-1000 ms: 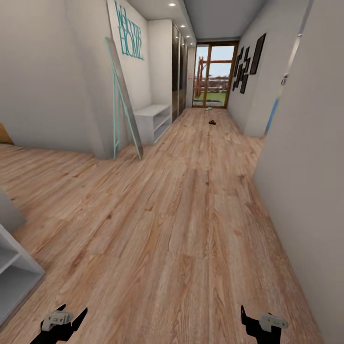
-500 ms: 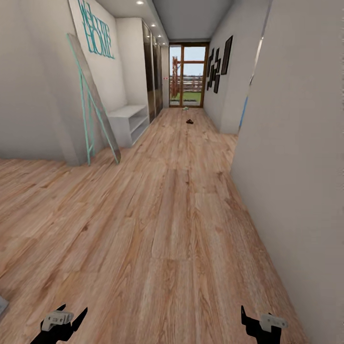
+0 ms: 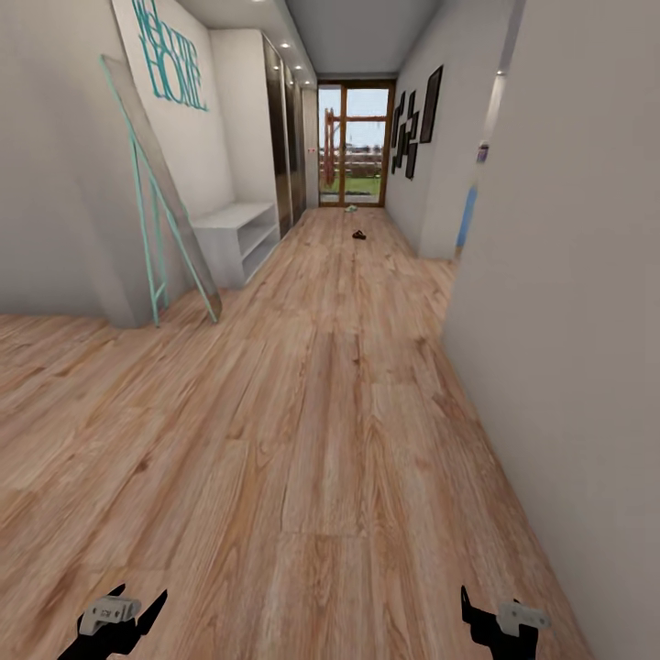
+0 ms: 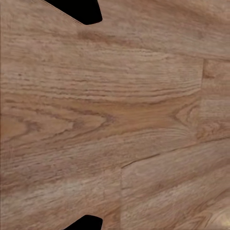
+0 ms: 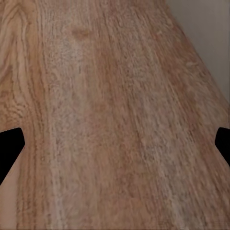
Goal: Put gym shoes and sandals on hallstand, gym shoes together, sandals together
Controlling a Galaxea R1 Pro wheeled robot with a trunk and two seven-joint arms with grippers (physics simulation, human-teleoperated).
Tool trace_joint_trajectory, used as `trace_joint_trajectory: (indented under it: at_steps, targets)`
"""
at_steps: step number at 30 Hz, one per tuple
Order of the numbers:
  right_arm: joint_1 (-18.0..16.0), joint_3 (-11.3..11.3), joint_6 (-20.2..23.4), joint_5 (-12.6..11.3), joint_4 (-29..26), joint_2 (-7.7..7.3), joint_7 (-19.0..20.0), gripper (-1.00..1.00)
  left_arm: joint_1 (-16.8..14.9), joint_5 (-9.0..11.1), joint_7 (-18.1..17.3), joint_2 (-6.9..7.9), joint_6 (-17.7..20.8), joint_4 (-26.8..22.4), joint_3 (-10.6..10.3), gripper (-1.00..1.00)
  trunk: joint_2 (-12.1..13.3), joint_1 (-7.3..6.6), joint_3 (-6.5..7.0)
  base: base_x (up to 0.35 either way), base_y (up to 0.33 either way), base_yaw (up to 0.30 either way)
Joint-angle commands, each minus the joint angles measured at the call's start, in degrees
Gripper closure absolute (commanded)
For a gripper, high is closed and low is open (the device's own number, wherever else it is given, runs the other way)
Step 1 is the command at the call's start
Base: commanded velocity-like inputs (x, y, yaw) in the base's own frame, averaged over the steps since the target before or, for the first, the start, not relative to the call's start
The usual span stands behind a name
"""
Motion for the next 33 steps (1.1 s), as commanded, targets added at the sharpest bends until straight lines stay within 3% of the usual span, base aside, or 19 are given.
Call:
trace_joint_trajectory:
  at_steps: [1, 33]
  targets:
    - [-0.02, 0.49, -0.08, -0.12, 0.01, 0.00, -0.39, -1.00, -0.04, 0.46, -0.53, -0.01, 0.12, 0.07, 0.14, -1.00, -0.02, 0.02, -0.05, 0.335, 0.000, 0.000]
    - [-0.02, 0.50, -0.06, -0.11, 0.09, -0.01, -0.39, -1.00, -0.04, 0.46, -0.48, -0.01, 0.12, 0.08, 0.31, -1.00, -0.02, 0.02, -0.05, 0.336, 0.000, 0.000]
